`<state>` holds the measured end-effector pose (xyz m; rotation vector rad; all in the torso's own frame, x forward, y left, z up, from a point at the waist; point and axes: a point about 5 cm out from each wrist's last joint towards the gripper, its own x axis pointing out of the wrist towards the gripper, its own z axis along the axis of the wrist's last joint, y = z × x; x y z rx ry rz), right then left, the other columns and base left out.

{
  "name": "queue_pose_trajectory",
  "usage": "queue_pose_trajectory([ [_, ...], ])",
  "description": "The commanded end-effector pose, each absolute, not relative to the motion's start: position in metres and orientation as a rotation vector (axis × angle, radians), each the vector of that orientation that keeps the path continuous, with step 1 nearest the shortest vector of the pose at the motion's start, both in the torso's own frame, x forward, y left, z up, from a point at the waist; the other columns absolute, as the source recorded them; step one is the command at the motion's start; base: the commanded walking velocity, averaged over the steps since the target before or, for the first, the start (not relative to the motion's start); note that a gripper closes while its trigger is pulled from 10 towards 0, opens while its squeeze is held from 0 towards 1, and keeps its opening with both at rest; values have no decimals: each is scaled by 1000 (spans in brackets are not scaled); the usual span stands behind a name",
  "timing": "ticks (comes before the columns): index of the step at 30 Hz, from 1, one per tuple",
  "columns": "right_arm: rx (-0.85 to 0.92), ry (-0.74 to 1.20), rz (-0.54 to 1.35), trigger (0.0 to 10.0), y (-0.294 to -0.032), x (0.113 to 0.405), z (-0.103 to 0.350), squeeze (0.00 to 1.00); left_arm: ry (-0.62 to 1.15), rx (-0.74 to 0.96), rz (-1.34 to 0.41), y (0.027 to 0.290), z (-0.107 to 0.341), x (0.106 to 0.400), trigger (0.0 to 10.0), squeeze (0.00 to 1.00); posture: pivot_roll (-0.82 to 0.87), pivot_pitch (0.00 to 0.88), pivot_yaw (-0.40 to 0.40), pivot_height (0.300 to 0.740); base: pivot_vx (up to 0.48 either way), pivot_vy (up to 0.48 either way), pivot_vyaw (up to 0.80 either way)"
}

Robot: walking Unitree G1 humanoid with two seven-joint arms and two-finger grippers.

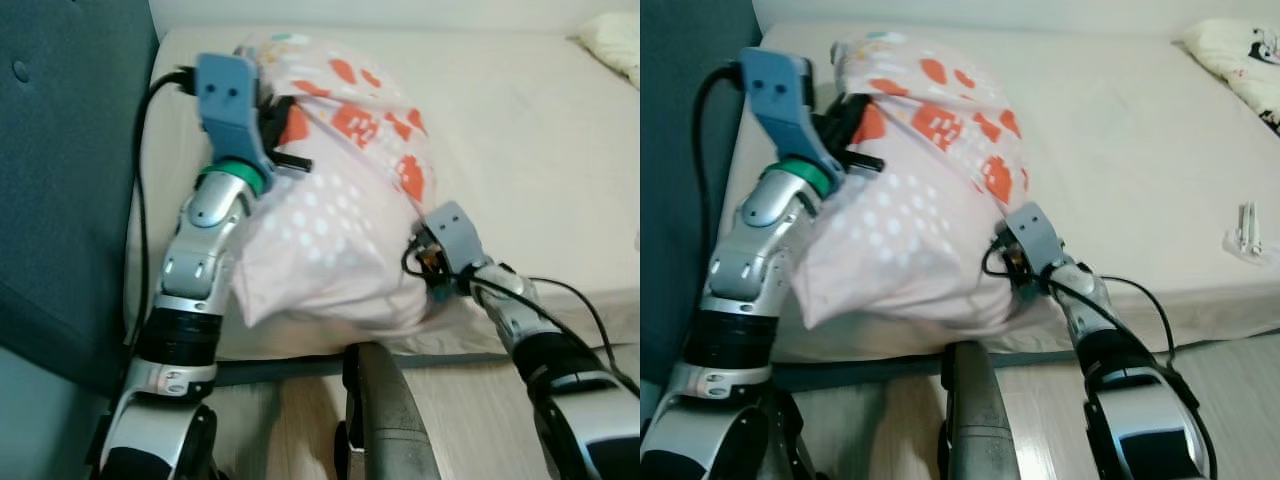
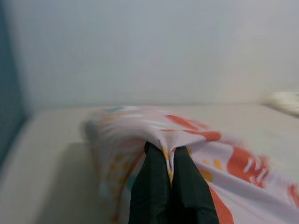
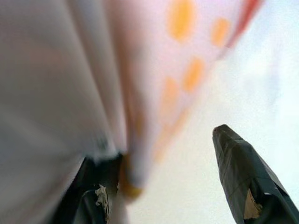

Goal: Clean up the room

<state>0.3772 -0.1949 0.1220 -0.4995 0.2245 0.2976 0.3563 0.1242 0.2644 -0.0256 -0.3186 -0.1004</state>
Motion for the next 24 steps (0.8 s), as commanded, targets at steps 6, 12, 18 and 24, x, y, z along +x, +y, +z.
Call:
queue_pose_trajectory([
  [6,-547,168,218,10000,-186,389,139,0,-420,124,142,145,279,363,0,0,-83,57,-37,526,0,0,0],
  [12,-542,133,176,10000,-180,393,144,0,-500,293,293,152,284,358,0,0,-90,62,-29,526,0,0,0],
  [18,-555,113,209,10000,-165,394,144,0,-609,413,491,171,301,341,0,0,-65,65,-29,526,0,0,0],
  [24,-567,68,233,10000,-151,400,155,0,-623,445,558,183,302,336,0,0,-36,62,-40,526,0,0,0],
])
